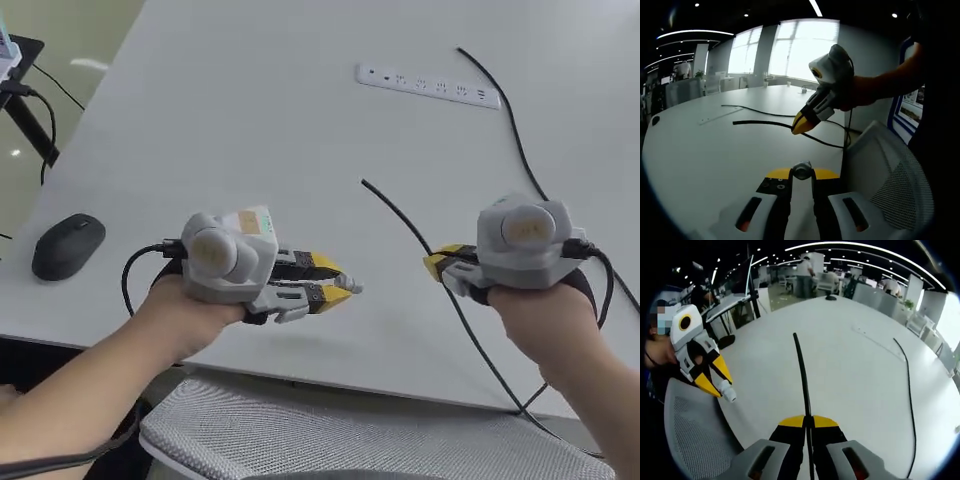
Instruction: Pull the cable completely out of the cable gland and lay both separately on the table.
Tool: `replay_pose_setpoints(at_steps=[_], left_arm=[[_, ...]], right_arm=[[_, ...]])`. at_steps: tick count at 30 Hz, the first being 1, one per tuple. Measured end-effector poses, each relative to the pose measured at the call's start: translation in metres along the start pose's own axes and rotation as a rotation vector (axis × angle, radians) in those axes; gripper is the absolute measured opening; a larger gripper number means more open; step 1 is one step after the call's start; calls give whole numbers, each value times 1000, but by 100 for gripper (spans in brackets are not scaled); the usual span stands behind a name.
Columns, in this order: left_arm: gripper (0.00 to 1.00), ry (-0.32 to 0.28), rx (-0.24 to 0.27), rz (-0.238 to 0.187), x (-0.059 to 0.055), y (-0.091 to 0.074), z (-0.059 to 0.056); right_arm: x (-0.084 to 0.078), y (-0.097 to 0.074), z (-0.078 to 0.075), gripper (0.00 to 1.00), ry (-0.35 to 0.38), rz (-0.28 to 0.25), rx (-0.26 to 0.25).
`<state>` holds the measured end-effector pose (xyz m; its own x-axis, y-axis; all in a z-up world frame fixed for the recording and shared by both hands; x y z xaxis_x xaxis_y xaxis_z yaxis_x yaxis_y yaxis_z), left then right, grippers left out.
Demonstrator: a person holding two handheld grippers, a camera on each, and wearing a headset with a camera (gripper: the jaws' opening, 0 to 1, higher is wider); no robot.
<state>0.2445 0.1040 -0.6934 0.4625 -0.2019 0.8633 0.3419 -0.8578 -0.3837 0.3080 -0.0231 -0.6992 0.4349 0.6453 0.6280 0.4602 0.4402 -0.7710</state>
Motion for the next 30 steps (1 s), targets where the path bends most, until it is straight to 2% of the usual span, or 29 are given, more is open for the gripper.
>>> replay_pose_setpoints(at_steps=[6, 14, 20, 23, 30], left_arm=[[15, -3, 1, 3, -8, -6, 6], [15, -18, -5, 11, -22, -7, 9], [15, -55, -12, 17, -36, -8, 13], [15, -50, -16, 29, -42, -8, 14], [15, -66, -23, 30, -49, -8, 18]], right_arm=[[12, 12, 5, 0, -51, 6, 8], [14, 26, 13, 0, -123, 33, 41], [25, 43, 19, 0, -171, 30, 65], [31, 53, 22, 0, -201, 32, 77], [40, 74, 32, 0, -255, 33, 106]])
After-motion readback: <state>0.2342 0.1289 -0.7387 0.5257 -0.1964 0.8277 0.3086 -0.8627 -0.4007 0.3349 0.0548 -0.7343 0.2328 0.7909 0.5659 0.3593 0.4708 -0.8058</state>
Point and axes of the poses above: the centre of the closed fingertips' face, and the gripper's own axes: y roughly forward along the fingers, z roughly to its left, x roughly out of its top, the point moved 3 cm from there along -y, roughly backward along the fingers, and after that the axes turned 9 degrees about -y, right-handed, at the moved point
